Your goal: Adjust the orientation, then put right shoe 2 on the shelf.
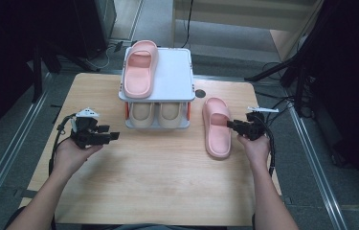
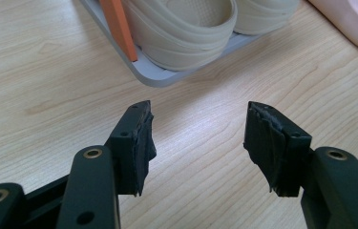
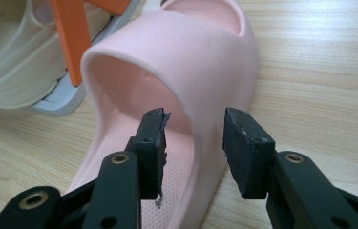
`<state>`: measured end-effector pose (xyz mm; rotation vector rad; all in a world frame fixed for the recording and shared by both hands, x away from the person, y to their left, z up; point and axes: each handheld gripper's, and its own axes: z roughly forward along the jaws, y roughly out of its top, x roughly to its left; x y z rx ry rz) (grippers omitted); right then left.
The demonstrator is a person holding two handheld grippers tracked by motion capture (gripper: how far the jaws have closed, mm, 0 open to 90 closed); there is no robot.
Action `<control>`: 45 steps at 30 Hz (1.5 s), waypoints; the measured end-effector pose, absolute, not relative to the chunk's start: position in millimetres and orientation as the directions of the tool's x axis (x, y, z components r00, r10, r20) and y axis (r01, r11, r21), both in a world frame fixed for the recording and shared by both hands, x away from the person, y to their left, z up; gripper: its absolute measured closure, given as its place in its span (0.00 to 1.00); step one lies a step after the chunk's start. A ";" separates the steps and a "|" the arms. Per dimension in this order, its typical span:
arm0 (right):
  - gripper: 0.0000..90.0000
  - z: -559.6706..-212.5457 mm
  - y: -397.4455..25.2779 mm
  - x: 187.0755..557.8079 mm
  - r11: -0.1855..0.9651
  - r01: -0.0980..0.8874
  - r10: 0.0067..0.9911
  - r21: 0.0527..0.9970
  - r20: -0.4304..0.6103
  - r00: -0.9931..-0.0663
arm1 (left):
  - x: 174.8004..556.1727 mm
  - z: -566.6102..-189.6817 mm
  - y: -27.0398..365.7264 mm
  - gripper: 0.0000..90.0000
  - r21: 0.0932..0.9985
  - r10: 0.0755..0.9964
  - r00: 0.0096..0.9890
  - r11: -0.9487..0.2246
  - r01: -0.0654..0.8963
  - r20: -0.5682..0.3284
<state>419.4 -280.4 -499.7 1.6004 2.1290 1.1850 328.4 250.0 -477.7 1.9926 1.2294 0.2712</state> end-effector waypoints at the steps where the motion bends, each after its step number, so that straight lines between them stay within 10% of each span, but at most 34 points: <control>1: 0.67 -500.6 -280.4 419.9 0.081 0.701 0.885 0.709 0.273 -0.378 | 328.5 -477.8 249.8 0.48 0.700 0.833 0.515 -0.246 0.670 -0.201; 30: 0.66 -513.3 -267.1 443.6 0.082 0.716 0.912 0.693 0.237 -0.334 | 312.4 -480.8 263.4 0.48 0.698 0.858 0.474 -0.216 0.683 -0.199; 45: 0.88 -510.1 -265.5 444.3 0.083 0.698 0.946 0.711 0.165 -0.281 | 311.1 -481.9 264.7 0.48 0.696 0.861 0.468 -0.211 0.686 -0.200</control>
